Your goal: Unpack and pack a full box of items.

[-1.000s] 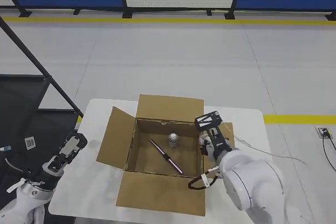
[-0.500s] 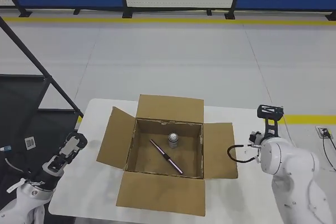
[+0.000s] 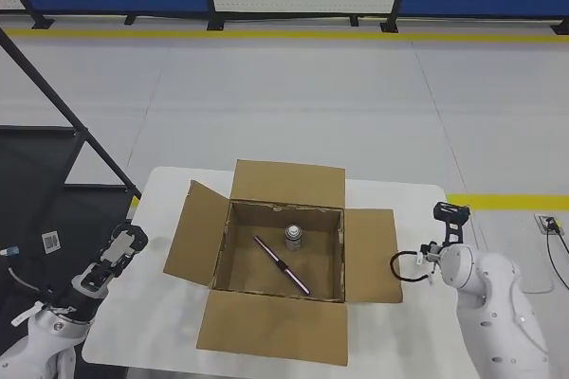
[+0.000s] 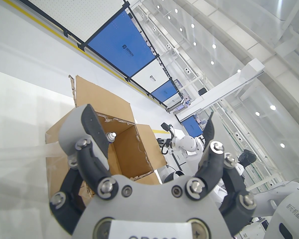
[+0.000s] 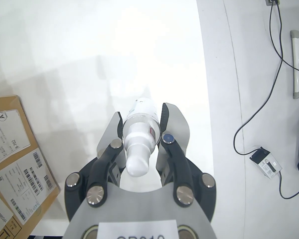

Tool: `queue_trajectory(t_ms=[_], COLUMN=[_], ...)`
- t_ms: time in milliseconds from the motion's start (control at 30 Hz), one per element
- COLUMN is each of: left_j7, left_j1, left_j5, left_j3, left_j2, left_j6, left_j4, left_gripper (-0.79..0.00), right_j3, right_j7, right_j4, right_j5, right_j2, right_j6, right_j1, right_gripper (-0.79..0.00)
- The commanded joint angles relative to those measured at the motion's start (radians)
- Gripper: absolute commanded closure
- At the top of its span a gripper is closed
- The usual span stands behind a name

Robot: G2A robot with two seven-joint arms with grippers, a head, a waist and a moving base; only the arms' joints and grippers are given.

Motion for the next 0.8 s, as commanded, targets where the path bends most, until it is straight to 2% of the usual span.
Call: queue_trajectory(t_ms=[0, 67, 100, 133, 167, 267, 300, 333, 367, 400, 567, 700, 767], left_j7=[0.000, 0.000, 0.000, 0.000, 0.000, 0.000, 0.000, 0.000, 0.000, 0.000, 0.000, 0.000, 0.000], left_j1=[0.000, 0.000, 0.000, 0.000, 0.000, 0.000, 0.000, 0.000, 0.000, 0.000, 0.000, 0.000, 0.000], left_j5=[0.000, 0.000, 0.000, 0.000, 0.000, 0.000, 0.000, 0.000, 0.000, 0.000, 0.000, 0.000, 0.000], left_j3=[0.000, 0.000, 0.000, 0.000, 0.000, 0.000, 0.000, 0.000, 0.000, 0.000, 0.000, 0.000, 0.000], left_j2=[0.000, 0.000, 0.000, 0.000, 0.000, 0.000, 0.000, 0.000, 0.000, 0.000, 0.000, 0.000, 0.000], left_j6=[0.000, 0.000, 0.000, 0.000, 0.000, 0.000, 0.000, 0.000, 0.000, 0.000, 0.000, 0.000, 0.000], left_j4=[0.000, 0.000, 0.000, 0.000, 0.000, 0.000, 0.000, 0.000, 0.000, 0.000, 0.000, 0.000, 0.000], left_gripper=[-0.785, -0.785, -0.785, -0.785, -0.785, -0.785, -0.785, -0.785, -0.785, -0.785, -0.785, -0.785, -0.785], right_j3=[0.001, -0.002, -0.005, -0.007, -0.007, -0.011, -0.012, -0.013, -0.013, -0.011, 0.010, 0.004, -0.036], right_j7=[-0.006, -0.007, -0.004, -0.006, -0.007, -0.006, -0.005, -0.004, -0.002, -0.001, -0.019, -0.037, -0.049], right_j4=[0.021, 0.044, 0.054, 0.064, 0.073, 0.087, 0.089, 0.091, 0.091, 0.088, -0.021, -0.253, -0.402], right_j5=[0.001, 0.002, 0.002, 0.001, 0.002, 0.002, 0.001, 0.001, -0.001, -0.002, -0.035, -0.121, -0.146], right_j2=[0.000, -0.001, -0.001, -0.001, -0.001, -0.002, -0.002, -0.002, -0.002, -0.002, 0.000, -0.004, -0.009], right_j6=[0.002, 0.004, 0.004, 0.004, 0.002, 0.007, 0.008, 0.009, 0.010, 0.012, 0.075, 0.209, 0.228], right_j1=[0.004, 0.011, 0.016, 0.022, 0.027, 0.036, 0.038, 0.040, 0.042, 0.044, 0.024, -0.017, -0.044], right_gripper=[0.000, -0.006, -0.049, -0.123, -0.249, -0.431, -0.597, -0.693, -0.754, -0.785, -0.785, -0.785, -0.785])
